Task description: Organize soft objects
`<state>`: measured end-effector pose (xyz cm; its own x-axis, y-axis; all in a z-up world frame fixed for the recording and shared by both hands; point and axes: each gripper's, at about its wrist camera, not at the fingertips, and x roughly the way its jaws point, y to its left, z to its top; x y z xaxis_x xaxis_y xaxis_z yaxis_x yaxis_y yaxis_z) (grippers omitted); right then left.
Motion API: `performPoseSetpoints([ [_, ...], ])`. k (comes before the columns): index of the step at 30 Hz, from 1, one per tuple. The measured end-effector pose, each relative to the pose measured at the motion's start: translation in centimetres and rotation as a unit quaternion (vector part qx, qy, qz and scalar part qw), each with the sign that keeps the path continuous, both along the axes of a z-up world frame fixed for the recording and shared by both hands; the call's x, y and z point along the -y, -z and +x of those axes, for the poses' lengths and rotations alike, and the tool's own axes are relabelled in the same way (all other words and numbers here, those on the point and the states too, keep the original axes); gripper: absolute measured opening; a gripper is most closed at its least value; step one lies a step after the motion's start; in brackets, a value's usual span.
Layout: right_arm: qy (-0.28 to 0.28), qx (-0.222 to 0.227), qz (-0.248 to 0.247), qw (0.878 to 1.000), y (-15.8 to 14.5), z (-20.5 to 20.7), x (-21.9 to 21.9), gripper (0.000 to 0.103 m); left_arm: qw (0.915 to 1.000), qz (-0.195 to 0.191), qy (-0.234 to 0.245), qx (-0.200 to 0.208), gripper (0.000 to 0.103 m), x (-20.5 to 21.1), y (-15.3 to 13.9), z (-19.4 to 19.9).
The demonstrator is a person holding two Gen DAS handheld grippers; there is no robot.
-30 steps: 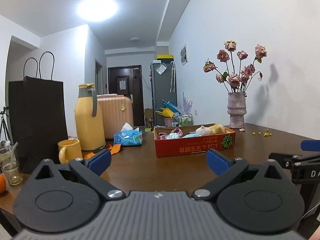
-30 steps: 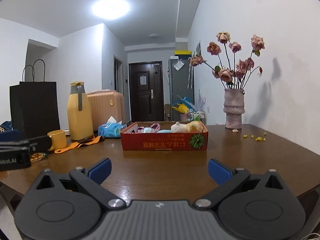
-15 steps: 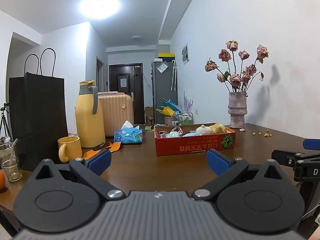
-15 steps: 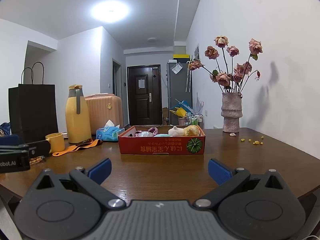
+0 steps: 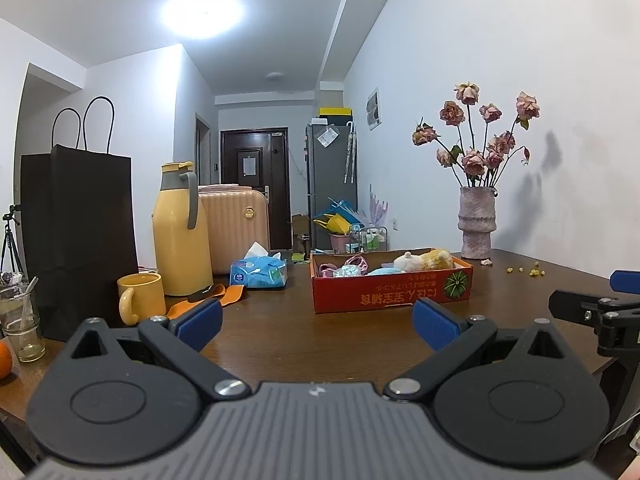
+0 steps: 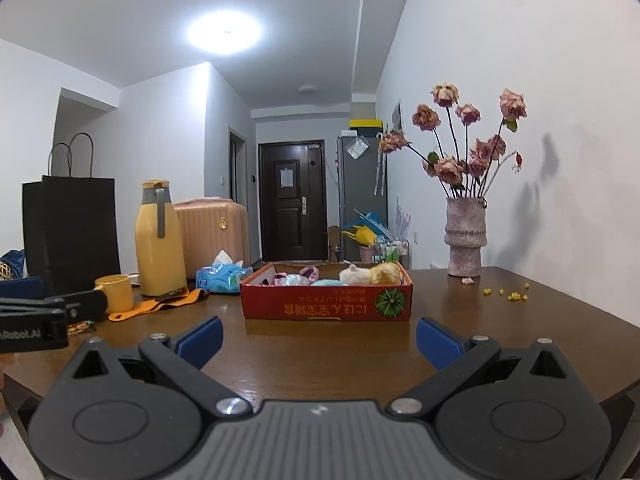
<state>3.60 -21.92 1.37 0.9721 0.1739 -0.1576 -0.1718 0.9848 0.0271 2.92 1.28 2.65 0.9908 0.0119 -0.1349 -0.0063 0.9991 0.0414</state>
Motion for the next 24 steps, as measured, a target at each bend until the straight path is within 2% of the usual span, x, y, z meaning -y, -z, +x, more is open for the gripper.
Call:
performPoseSetpoints([
  [10, 0.002, -0.015, 0.001, 1.000, 0.62, 0.41, -0.13, 0.103, 1.0000, -0.002, -0.004, -0.004, 0.103, 0.12, 0.08, 0.23],
  [24, 0.003, -0.006, -0.001, 1.000, 0.33, 0.13, -0.18, 0.103, 1.0000, -0.001, -0.003, 0.000, 0.103, 0.11, -0.02, 0.12],
])
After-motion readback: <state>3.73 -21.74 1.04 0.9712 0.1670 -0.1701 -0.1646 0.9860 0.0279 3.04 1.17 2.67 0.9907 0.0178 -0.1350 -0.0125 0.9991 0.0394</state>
